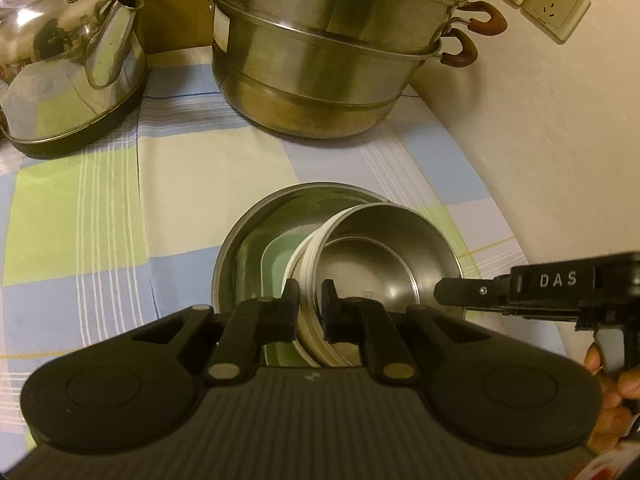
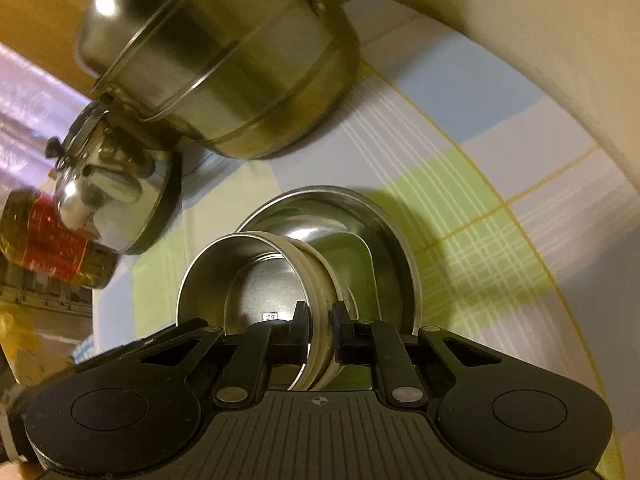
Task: Organize plates and bowls
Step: 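Lower the bowl stack onto the floral dish in the steel plate, then open both grippers and pull back from the stacked dishes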
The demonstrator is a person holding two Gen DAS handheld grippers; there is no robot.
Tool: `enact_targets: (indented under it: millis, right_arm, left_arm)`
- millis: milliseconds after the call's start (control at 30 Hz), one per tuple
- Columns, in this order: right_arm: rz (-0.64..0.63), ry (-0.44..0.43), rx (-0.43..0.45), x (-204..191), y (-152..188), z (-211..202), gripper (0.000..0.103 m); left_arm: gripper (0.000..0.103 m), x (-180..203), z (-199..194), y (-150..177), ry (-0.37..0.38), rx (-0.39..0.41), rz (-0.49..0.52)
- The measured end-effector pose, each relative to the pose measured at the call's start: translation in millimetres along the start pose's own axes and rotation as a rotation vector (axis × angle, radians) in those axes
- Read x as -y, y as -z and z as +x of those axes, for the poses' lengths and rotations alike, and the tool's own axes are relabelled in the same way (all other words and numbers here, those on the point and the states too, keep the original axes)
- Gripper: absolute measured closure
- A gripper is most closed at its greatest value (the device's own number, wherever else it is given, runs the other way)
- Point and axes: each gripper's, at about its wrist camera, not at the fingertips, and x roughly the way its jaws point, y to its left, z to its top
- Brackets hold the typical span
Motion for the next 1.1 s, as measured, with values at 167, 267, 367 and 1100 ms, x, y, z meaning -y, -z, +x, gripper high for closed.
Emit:
enact_targets:
  millis: [167, 267, 367, 1100]
  right_arm:
    - [-0.008, 0.025, -0.024, -5, -5, -1, 0.091]
    - [-0.032, 0.039, -0.022, -9, -5, 0, 0.091]
    - [-0.045, 0.05, -0.024, -12, -4, 0, 0.091]
    - [-0.078, 0.058, 0.034, -15, 2, -8, 0.084]
  left_arm:
    - [0.093, 0, 2, 0, -0.002, -0.006, 0.001]
    - [0.093, -1, 2, 0, 0.001, -0.008, -0.002]
    - [0.093, -2, 2, 1, 0.002, -0.008, 0.0]
    - [0.09, -4, -6, 2, -0.005, 0.019, 0.011]
